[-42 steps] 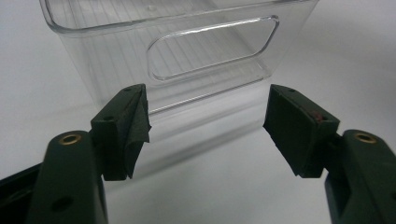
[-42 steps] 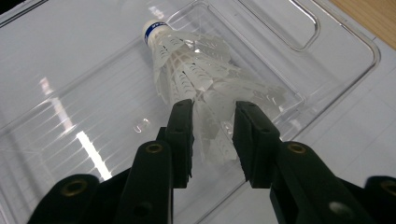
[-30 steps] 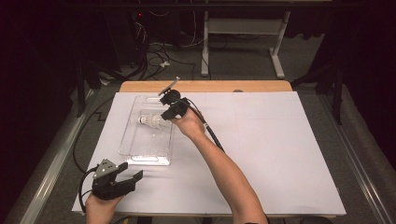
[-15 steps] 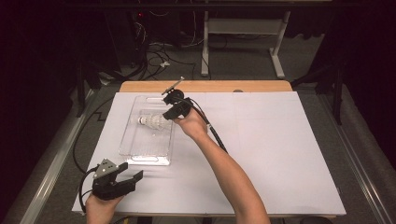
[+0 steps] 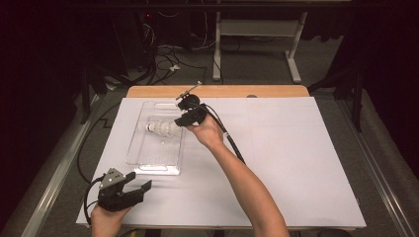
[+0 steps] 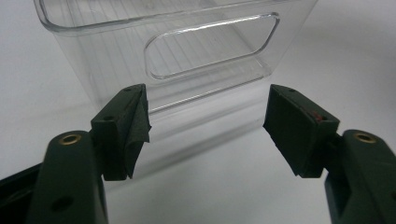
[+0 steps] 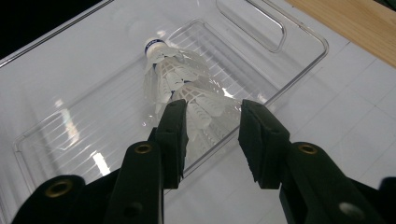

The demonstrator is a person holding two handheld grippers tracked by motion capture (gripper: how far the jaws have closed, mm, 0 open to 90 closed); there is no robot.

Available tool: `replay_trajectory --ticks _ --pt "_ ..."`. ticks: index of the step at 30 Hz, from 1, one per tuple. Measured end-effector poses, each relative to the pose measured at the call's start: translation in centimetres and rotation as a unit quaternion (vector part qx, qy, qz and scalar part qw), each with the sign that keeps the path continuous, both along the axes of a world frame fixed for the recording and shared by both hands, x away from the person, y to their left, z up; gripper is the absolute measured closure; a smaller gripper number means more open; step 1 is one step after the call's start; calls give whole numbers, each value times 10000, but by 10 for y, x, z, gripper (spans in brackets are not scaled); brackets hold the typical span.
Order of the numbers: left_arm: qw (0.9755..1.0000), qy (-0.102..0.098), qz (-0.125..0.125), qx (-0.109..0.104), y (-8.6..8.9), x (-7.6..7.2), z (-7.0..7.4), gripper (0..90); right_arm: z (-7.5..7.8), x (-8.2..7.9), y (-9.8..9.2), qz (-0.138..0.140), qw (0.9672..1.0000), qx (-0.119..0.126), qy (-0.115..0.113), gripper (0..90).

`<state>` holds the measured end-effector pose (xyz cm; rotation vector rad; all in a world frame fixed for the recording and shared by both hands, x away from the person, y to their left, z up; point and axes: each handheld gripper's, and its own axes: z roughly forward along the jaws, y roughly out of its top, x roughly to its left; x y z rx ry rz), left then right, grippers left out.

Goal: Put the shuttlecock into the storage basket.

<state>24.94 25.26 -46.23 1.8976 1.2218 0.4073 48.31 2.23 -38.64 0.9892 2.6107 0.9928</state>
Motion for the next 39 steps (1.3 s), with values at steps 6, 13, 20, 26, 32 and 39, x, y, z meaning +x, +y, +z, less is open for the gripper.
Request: replay_trajectory --ticks 6,13,20,26,32,39 --pt "10000 0 -1 9 0 0 0 319 1 -3 -6 6 10000 26 -92 620" --pt "10000 8 1 10 0 0 0 319 4 -5 -13 -17 9998 115 -157 619" --pt "10000 8 4 6 0 0 0 319 3 -5 -26 -88 9998 123 -165 613" --pt "10000 16 3 13 0 0 0 319 3 -7 -35 -153 9996 166 -165 613" --pt "10000 15 10 2 0 0 0 319 0 -7 -45 -186 9995 182 -165 612" --pt "10000 23 9 10 1 1 0 319 -1 -8 -56 -236 9993 220 -169 611"
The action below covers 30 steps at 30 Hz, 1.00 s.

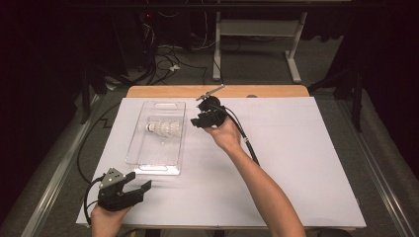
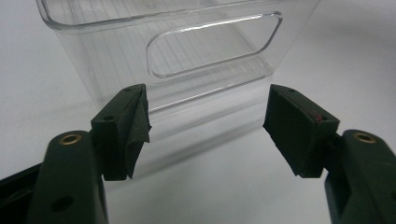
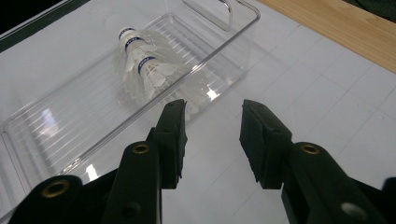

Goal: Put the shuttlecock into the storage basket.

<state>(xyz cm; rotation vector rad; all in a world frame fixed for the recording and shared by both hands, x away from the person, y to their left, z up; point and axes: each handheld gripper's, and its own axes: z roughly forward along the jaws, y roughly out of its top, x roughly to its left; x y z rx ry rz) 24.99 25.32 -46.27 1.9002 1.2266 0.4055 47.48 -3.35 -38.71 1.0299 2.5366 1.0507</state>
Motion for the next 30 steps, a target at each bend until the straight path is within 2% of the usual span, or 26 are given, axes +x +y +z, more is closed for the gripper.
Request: replay_trajectory --ticks 30 --pt "10000 3 12 2 0 0 0 319 -6 -5 -35 -181 9997 145 64 615"
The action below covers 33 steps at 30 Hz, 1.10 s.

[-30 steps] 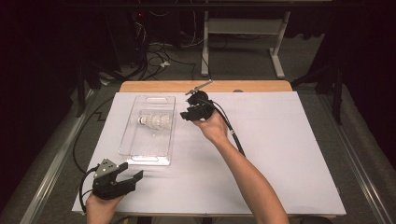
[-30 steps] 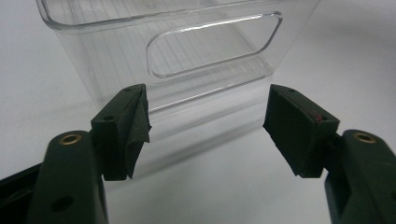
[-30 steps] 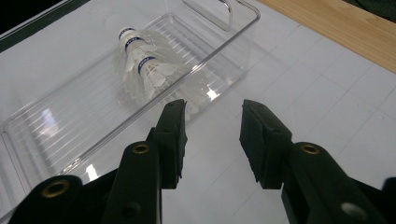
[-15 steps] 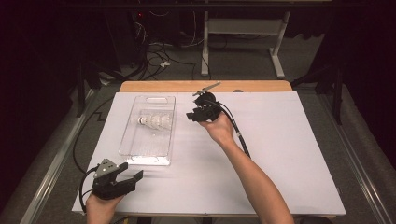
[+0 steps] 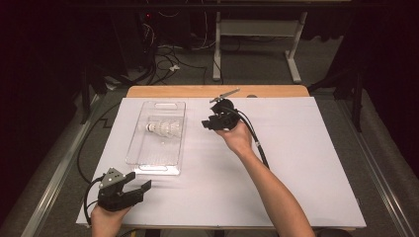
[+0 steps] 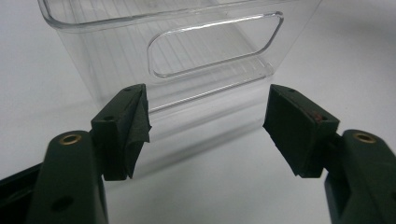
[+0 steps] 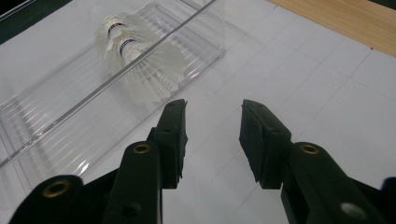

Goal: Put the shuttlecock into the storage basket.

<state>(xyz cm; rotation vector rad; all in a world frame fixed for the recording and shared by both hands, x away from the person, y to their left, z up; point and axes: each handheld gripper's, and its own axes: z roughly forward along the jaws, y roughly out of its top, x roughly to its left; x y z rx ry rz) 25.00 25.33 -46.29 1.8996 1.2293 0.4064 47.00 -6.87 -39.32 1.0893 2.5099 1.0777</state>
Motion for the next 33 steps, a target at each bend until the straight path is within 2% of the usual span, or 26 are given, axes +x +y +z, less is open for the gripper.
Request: replay_trajectory --ticks 33 --pt "10000 13 21 7 0 0 0 320 -7 -8 -33 -188 9998 58 17 615"
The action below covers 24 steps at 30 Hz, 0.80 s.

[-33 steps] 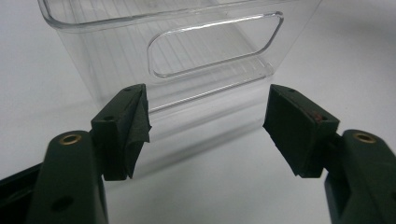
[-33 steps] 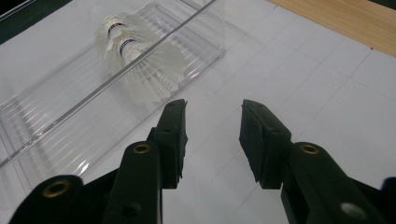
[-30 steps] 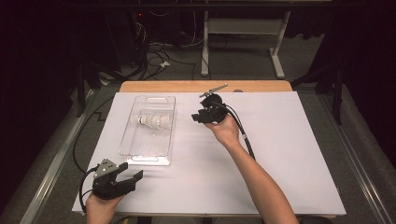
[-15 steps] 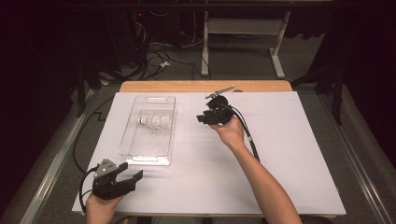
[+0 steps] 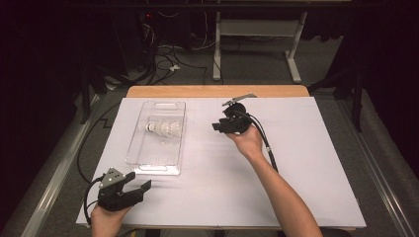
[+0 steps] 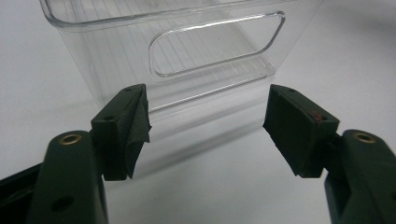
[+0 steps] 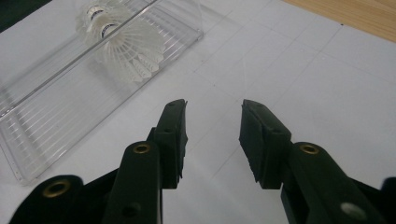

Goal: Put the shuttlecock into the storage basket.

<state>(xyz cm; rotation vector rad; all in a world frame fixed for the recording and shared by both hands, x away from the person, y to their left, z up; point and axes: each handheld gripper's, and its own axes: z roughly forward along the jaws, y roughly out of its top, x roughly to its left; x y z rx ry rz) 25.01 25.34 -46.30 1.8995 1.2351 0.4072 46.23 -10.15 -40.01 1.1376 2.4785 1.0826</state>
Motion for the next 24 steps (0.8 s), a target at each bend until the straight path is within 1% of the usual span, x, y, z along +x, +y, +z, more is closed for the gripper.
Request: replay_trajectory --ticks 2,9,19,24 --pt "10000 1 3 -4 0 0 0 319 0 -1 -2 -18 10000 20 22 615" --pt "10000 5 14 -8 0 0 0 319 1 -3 -8 -7 10000 37 -24 614" --pt "10000 5 19 -16 0 0 0 319 0 -6 -16 -55 10000 55 -14 612" --pt "10000 9 17 -7 0 0 0 319 0 -8 -20 -43 10000 6 -27 612"
